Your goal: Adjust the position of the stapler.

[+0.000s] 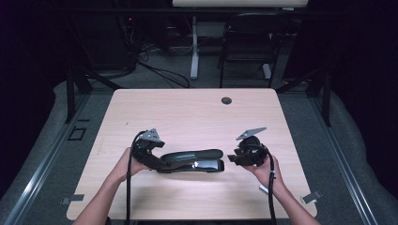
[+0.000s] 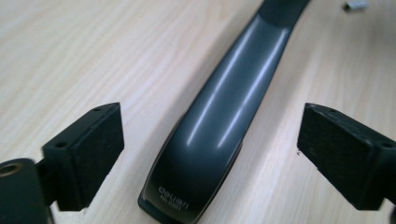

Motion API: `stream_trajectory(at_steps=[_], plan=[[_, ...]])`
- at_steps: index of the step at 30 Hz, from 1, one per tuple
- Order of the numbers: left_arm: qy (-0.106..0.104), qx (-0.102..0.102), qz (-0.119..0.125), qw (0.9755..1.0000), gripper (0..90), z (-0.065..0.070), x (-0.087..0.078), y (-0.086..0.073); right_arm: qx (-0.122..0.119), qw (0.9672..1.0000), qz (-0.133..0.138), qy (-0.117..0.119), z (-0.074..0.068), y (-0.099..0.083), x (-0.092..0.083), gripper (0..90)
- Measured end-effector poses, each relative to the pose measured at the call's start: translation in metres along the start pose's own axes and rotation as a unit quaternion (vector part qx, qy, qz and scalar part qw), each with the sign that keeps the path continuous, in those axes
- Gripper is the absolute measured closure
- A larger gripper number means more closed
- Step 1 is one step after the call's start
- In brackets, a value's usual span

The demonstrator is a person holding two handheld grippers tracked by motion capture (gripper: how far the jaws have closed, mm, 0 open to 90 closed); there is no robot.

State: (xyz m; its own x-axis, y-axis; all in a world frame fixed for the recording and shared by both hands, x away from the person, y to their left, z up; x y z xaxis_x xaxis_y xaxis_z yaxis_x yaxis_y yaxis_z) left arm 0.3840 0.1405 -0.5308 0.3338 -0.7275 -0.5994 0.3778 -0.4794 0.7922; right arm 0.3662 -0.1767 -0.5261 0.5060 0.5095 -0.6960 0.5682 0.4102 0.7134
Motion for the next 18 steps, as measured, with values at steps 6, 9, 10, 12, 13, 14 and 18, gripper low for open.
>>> stream_trajectory(at_steps=[6,9,10,12,13,14,18], plan=[[0.047,-0.028,0.027,0.9982,3.4,0.014,-0.002,0.006,0.020,0.9998,-0.004,0.008,0.000,-0.009,-0.009,20.3],[0.061,-0.043,0.046,0.9962,3.5,0.025,-0.005,0.009,0.011,0.9998,-0.011,0.011,-0.002,-0.012,-0.010,17.0],[0.067,-0.045,0.050,0.9955,3.4,0.029,-0.006,0.010,0.008,0.9998,-0.012,0.012,-0.003,-0.013,-0.009,16.7],[0.070,-0.048,0.058,0.9947,3.3,0.037,-0.006,0.011,0.006,0.9998,-0.014,0.012,-0.006,-0.014,-0.008,16.7],[0.069,-0.051,0.062,0.9943,3.6,0.042,-0.006,0.011,0.004,0.9998,-0.015,0.015,-0.006,-0.014,-0.007,16.7],[0.071,-0.049,0.061,0.9944,4.5,0.045,-0.005,0.012,0.000,0.9997,-0.019,0.013,-0.007,-0.014,-0.007,17.5],[0.075,-0.040,0.069,0.9940,12.4,0.061,0.002,0.015,-0.008,0.9998,-0.013,0.008,-0.010,-0.013,-0.004,26.4]])
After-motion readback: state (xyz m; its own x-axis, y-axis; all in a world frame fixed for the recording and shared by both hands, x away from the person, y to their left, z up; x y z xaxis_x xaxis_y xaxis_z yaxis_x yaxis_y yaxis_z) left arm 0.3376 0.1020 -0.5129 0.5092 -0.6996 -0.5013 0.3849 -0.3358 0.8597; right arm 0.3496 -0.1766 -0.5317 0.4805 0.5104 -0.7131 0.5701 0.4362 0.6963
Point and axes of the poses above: each handheld gripper's, and its own axes: x roughly forward along the jaws, y roughly out of its top, z roughly to its right, the point moved 4 cm from there along x, roughly forward along the jaws, and after that the axes turned 8 degrees about z, right-handed, at the moved point
